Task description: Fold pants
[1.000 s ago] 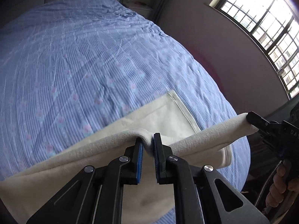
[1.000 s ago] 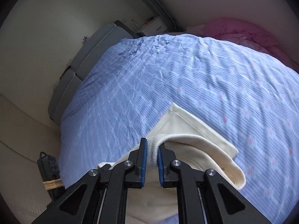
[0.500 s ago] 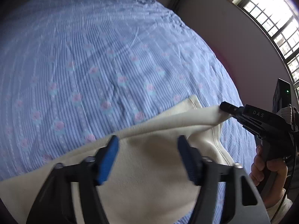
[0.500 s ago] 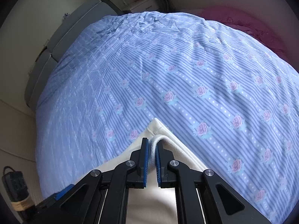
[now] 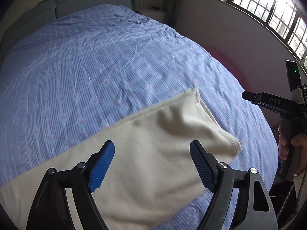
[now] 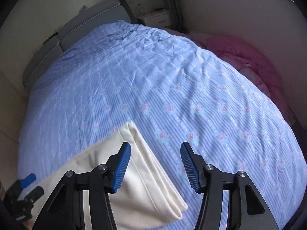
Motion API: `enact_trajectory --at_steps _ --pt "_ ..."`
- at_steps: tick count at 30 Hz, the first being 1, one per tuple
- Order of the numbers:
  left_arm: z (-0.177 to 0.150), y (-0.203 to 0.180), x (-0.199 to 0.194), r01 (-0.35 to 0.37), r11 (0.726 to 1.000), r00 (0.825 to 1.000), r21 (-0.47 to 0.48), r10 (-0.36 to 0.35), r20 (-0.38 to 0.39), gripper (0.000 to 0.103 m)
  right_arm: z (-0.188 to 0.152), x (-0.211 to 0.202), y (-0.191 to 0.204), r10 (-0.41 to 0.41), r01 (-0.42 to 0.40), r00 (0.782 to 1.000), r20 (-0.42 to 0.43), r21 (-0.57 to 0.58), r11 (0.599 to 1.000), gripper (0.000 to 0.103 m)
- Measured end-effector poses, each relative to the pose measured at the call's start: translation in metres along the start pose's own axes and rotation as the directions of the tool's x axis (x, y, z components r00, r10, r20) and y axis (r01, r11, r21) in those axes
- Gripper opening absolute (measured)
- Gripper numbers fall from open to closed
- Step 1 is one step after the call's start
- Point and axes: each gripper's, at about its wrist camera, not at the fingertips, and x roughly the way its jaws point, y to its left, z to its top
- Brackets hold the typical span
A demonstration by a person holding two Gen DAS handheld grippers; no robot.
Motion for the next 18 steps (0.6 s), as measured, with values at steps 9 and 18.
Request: enact_trajectory --at_steps 9,18 --pt "-0.065 -0.036 0.036 0.076 0.989 0.983 -0.13 -0.096 -0.156 0.08 -0.067 0.041 -0.015 0.088 -0.132 0.961 -0.263 -0.156 0.979 0.054" --pt "-0.058 -0.043 0.044 0.065 0.988 0.98 -0.137 -0.089 -0.177 0.08 -0.067 0.063 -0.005 -0.013 -0.104 0.938 -0.345 -0.319 0.942 0.005"
